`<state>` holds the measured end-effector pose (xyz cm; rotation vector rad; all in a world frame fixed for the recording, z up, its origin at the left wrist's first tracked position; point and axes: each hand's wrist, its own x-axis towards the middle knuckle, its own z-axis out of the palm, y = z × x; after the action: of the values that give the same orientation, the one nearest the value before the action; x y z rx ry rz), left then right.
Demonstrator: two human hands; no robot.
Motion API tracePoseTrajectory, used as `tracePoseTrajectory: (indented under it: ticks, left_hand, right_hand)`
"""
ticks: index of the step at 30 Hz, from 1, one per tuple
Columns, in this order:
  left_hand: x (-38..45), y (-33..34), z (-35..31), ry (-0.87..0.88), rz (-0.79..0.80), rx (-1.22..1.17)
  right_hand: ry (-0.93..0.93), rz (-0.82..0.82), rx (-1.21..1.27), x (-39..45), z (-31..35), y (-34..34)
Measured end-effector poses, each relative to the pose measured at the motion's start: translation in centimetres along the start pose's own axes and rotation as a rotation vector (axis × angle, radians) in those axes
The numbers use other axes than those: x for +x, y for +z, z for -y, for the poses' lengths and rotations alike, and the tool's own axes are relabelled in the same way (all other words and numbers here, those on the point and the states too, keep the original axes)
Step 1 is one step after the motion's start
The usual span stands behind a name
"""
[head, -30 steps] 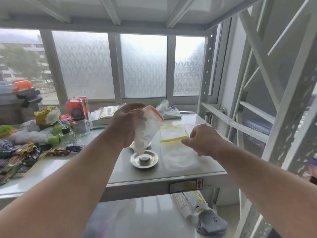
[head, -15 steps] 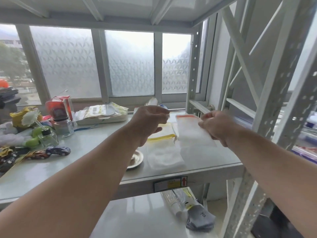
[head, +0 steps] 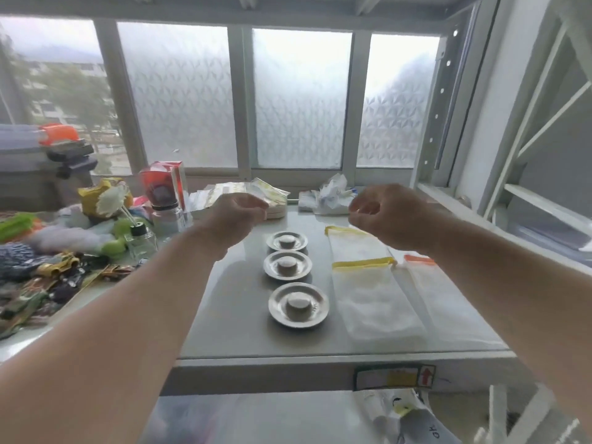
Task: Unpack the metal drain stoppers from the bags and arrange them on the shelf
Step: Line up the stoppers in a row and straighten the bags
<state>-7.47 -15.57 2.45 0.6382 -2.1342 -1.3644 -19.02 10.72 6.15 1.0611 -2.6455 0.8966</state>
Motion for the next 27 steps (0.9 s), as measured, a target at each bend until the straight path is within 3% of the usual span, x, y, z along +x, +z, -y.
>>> tracePoseTrajectory:
  ticks: [6, 12, 17, 27]
  left_hand:
    - [0.3, -0.6, 2.7, 0.055, 0.218, 0.292]
    - [1.1, -1.3, 2.6, 0.079, 0.359, 0.489]
    - [1.7, -1.5, 2.9, 0.117, 0.376, 0.507]
    - [2.8, -0.5, 4.1, 0.177, 0.303, 0.599]
  right_hand:
    - [-0.133, 0.227, -0.091, 5.7, 1.6, 8.3]
    - [-0.244, 0.012, 0.084, 7.1, -0.4, 10.1]
    - [-0.231, 0.209, 0.063, 6.4, -0.9, 10.7]
    - [-0.174, 0.178, 0.047, 7.0, -0.3, 12.1]
